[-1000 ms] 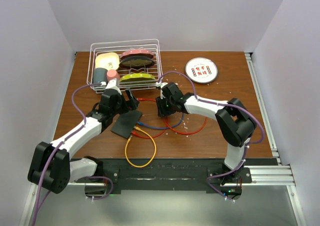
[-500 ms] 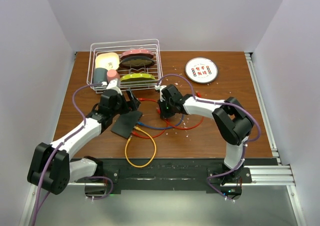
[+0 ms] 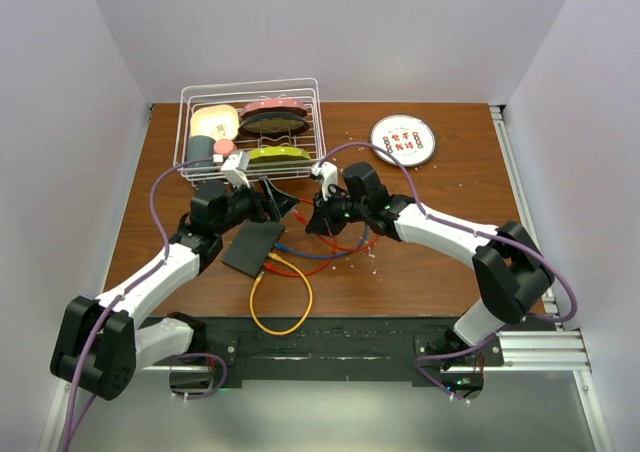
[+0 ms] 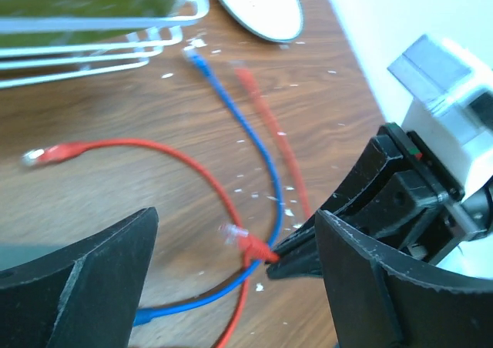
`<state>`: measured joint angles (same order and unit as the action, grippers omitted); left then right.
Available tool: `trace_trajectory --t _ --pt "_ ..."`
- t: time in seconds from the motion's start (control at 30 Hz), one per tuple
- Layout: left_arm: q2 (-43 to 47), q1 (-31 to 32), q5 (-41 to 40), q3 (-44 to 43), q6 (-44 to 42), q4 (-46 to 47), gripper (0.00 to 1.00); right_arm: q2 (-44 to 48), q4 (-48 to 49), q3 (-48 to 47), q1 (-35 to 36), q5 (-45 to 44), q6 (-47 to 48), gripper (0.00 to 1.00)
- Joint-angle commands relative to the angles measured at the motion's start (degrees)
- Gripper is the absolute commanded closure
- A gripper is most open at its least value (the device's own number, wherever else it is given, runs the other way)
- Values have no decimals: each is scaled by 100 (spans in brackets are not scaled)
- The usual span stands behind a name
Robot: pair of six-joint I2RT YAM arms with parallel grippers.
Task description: Insert the plug into the switch port
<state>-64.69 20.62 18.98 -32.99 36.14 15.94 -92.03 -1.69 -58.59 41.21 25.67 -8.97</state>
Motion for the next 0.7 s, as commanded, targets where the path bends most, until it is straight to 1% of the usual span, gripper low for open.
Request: trace_trajectory --t 0.0,0.03,0.17,0.33,0.4,0.57,0.63,0.67 --pt "62 -50 825 56 -195 813 15 299 477 -47 1 720 124 100" --pt "18 -50 1035 56 -186 970 16 317 477 -74 10 772 115 100" --pt "-289 -50 1309 91 24 1305 24 396 459 -170 10 834 80 100" --pt "-448 -50 1415 188 209 1613 33 527 415 -188 10 773 54 100" --pt "-483 -50 1407 188 209 1596 35 580 415 -179 10 729 45 100" --pt "-554 -41 1292 197 192 1517 36 747 415 -179 10 685 27 100" --pt "-589 -41 1362 197 227 1604 41 757 416 -179 1 650 27 100" --pt "-624 -41 1415 214 262 1683 46 739 407 -188 1 650 36 100"
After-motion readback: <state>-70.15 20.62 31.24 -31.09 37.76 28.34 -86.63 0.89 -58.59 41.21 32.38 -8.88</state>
